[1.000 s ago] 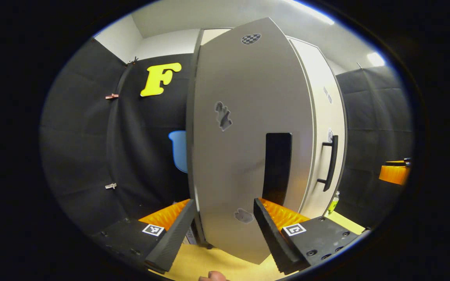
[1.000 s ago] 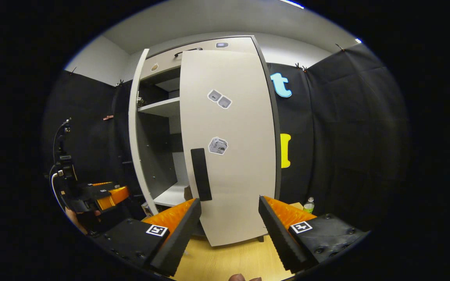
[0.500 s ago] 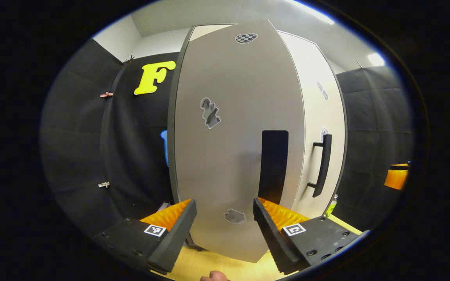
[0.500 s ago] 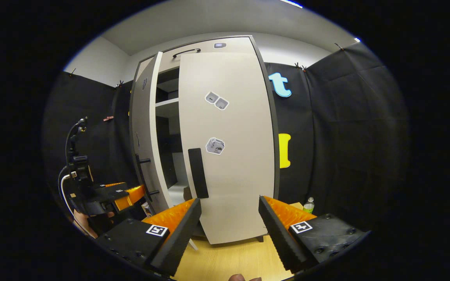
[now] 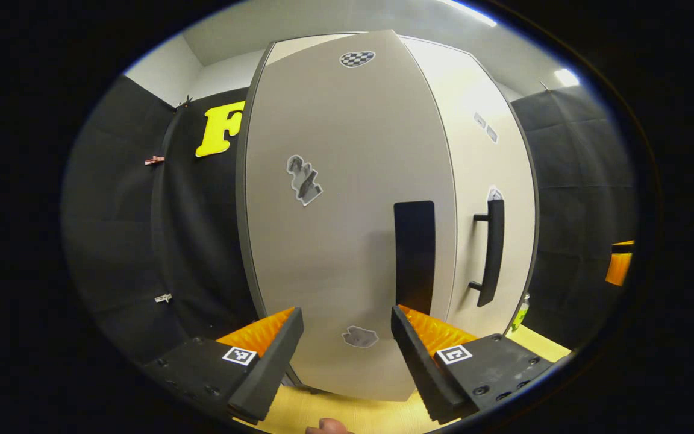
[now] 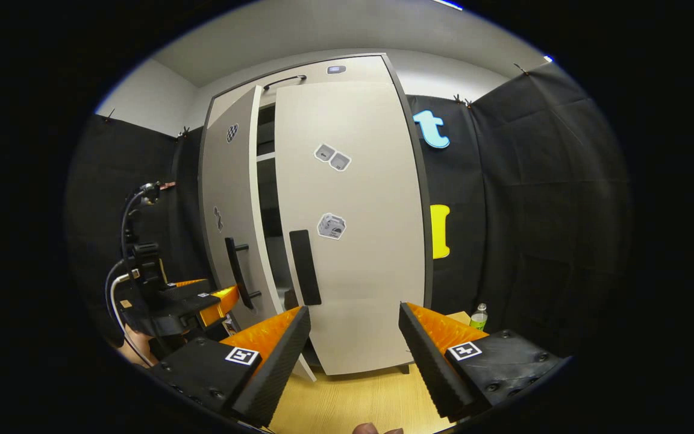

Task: Grab one shoe with the right hand and put it into the shoe cabinet, grab the other shoe with the left hand and put it into the shoe cabinet; then close the right door with the right hand and the left door with the left hand.

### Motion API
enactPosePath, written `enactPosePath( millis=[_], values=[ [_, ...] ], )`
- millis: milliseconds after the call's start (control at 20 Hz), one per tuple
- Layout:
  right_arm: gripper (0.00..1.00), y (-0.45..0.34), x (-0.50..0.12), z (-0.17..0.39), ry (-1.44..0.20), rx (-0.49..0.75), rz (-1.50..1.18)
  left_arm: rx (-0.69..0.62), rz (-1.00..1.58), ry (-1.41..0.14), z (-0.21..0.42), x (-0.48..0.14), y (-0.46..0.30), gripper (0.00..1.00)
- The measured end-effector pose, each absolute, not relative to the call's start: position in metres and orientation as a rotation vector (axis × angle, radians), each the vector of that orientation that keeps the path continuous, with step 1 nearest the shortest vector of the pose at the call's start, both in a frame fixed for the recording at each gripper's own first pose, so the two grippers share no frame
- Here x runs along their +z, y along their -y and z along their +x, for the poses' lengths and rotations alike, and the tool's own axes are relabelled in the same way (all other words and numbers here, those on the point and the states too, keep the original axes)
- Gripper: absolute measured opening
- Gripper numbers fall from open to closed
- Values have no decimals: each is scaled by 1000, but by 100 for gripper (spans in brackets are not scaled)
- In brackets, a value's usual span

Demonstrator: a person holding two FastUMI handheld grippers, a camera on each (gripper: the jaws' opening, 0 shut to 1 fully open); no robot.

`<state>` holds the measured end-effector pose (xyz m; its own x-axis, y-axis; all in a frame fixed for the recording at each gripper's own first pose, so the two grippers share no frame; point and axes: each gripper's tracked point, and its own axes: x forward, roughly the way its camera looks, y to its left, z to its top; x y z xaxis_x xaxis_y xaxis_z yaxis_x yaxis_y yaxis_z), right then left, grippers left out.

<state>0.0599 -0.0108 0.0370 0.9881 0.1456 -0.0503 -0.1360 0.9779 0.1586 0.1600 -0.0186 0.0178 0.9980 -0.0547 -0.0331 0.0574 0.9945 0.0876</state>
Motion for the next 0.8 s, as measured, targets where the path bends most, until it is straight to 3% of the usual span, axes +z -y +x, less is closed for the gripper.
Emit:
enactPosePath(
  millis=[800],
  values=[
    [98,-3,51,62,-26,143,132,-88,82,6,81,39,18,94]
  ],
)
